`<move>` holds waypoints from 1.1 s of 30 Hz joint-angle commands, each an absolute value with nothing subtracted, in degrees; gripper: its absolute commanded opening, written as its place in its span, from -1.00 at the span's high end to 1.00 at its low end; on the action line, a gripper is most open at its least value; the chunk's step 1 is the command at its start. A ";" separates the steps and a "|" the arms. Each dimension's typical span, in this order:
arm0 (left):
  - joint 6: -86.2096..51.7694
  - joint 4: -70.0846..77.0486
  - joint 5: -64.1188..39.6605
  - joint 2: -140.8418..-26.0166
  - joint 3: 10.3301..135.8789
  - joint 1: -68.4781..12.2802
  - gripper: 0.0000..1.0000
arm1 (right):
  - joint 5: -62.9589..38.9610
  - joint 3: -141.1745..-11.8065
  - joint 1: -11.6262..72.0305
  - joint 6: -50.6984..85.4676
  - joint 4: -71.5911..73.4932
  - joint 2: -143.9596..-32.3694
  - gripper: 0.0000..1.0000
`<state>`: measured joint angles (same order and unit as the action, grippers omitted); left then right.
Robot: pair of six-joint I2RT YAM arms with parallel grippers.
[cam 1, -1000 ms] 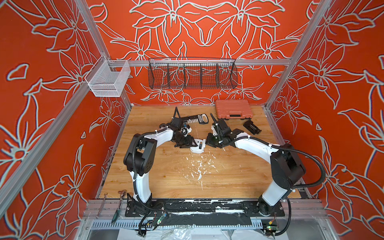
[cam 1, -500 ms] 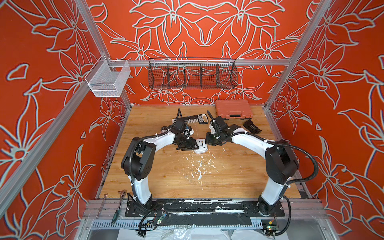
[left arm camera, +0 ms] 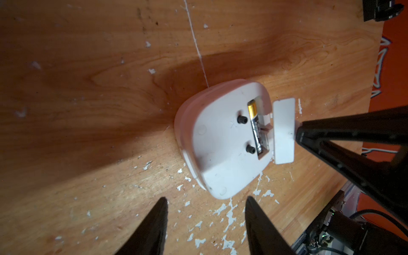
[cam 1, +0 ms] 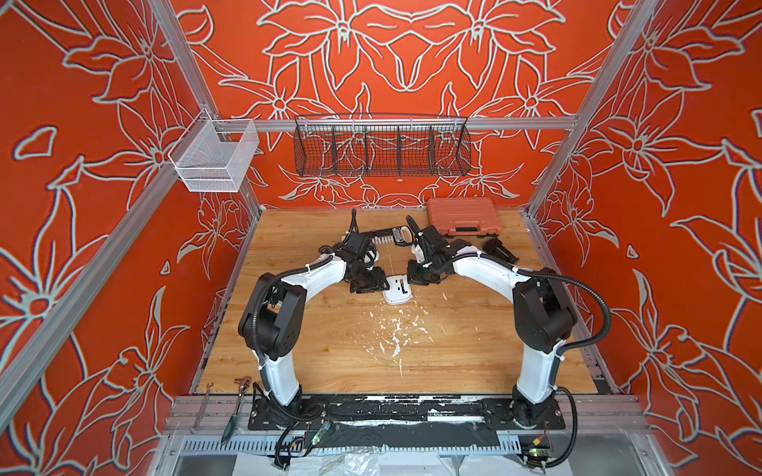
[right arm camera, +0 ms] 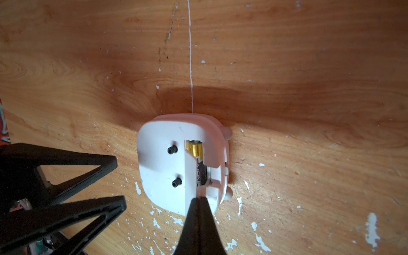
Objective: Insert the battery into the alarm
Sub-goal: Install the cover on the alarm.
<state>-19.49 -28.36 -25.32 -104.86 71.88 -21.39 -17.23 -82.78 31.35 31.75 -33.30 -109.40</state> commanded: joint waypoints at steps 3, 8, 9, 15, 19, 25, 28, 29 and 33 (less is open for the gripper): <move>-20.61 -30.32 -23.24 -107.08 72.85 -21.27 -0.08 | -18.11 -85.31 31.33 30.07 -35.22 -112.03 1.00; -20.91 -30.59 -22.85 -108.25 73.30 -21.26 -0.07 | -18.23 -86.17 31.44 29.35 -36.09 -113.07 1.00; -21.00 -30.50 -22.62 -108.40 73.22 -21.27 -0.07 | -18.30 -86.24 31.40 29.27 -36.05 -113.24 1.00; -20.83 -30.63 -22.31 -109.30 72.99 -21.27 -0.07 | -18.19 -86.17 31.55 28.58 -36.22 -113.55 1.00; -20.70 -30.76 -22.00 -109.64 72.95 -21.27 -0.07 | -18.02 -86.98 31.67 28.19 -37.00 -114.25 1.00; -20.23 -31.33 -21.79 -110.69 73.20 -21.27 -0.07 | -17.40 -88.00 31.90 26.88 -38.03 -115.12 1.00; -19.94 -31.97 -21.39 -111.22 73.54 -21.27 -0.06 | -17.58 -88.48 31.86 26.72 -38.01 -115.48 1.00; -19.86 -32.00 -21.41 -111.28 73.56 -21.27 -0.06 | -17.56 -88.59 31.84 26.63 -38.14 -115.64 1.00; -19.69 -32.16 -21.12 -111.46 73.48 -21.27 -0.05 | -17.58 -89.59 31.88 26.11 -38.67 -116.27 1.00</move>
